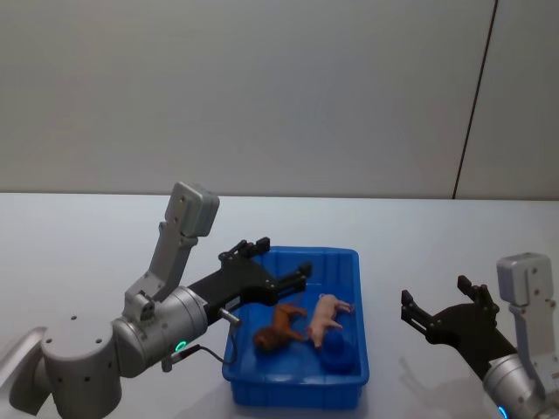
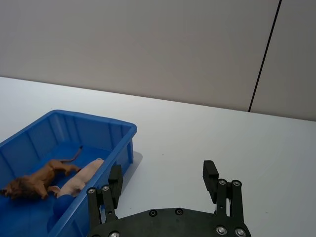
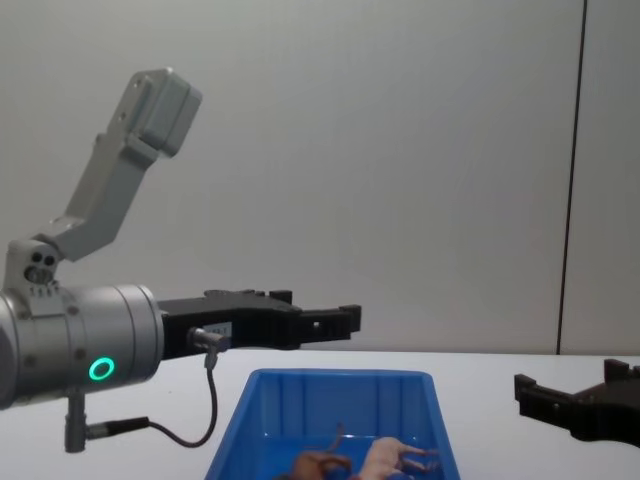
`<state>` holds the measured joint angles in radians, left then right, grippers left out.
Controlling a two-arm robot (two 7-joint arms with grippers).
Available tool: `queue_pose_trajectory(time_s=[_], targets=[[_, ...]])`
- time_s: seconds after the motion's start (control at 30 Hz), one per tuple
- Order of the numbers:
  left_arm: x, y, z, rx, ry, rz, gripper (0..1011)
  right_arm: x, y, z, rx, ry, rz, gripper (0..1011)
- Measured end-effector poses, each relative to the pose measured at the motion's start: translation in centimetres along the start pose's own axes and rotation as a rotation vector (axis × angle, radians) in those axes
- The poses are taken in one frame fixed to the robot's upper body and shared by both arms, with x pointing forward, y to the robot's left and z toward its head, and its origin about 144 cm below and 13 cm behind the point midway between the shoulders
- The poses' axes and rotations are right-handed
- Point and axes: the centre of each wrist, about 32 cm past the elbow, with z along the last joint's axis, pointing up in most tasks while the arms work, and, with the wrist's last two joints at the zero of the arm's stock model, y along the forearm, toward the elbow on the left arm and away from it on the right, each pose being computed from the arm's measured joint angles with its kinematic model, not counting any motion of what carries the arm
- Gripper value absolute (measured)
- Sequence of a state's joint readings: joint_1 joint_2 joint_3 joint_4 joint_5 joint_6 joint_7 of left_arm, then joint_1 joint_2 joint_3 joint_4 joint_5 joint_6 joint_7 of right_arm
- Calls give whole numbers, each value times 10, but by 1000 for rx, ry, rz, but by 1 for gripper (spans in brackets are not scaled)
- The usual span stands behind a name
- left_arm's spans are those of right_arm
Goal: Pick up the two dolls from the table and place them into the box.
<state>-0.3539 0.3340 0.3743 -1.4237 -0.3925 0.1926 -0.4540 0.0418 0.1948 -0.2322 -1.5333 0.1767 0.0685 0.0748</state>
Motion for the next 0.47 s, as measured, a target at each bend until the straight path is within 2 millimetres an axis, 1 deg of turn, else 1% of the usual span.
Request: queue_pose_trajectory(time_s=[0.03,0.17,0.47], targets=[[0,-1,0,0,0,-4,926,0,0,0,0,0,0,1001],[1,-3,0,-1,-1,-21,1001,0,0,0,0,0,0,1001],[3,-6,1,-4,-3,-45,1001,0,0,0,0,0,0,1001]])
